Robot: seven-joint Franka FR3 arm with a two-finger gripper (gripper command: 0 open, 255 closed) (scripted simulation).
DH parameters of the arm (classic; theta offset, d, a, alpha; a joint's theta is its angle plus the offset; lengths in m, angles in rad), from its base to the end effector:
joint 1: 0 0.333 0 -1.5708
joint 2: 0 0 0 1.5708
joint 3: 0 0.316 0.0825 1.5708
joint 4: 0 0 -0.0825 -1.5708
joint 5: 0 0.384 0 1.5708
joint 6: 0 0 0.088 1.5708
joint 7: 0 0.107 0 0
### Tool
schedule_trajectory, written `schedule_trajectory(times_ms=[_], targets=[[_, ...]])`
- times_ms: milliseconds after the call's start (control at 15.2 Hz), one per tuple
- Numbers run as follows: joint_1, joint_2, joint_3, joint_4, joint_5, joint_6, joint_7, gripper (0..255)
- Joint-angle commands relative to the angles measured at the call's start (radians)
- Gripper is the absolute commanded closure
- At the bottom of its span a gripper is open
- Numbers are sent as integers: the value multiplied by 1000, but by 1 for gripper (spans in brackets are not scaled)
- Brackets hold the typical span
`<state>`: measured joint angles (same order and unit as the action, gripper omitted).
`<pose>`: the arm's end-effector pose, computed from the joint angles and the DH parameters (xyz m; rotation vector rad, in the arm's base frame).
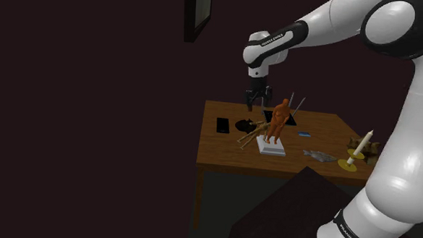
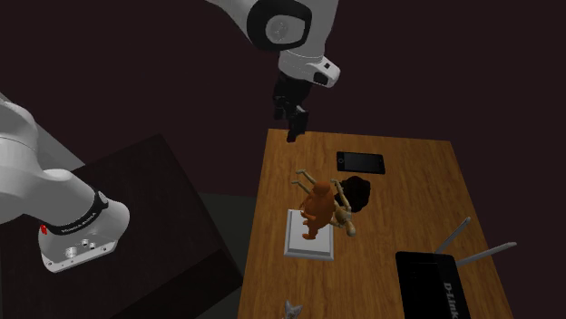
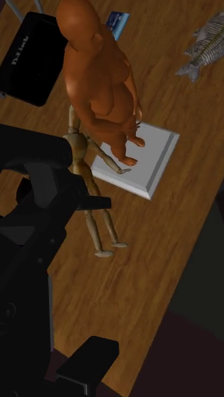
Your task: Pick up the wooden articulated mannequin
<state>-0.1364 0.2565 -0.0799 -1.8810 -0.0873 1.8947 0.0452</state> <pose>0.5734 -0.1305 0.3570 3.0206 -0.3389 -0.3817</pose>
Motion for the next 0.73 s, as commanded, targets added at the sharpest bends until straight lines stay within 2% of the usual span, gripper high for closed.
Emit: schedule_trajectory(times_ms=[0, 330, 660], targets=[[-9, 72, -9, 55, -2, 6, 5, 0], [-34, 273, -27, 244, 1, -7, 15, 0], [-66, 489, -43, 483, 9, -55, 22, 0]])
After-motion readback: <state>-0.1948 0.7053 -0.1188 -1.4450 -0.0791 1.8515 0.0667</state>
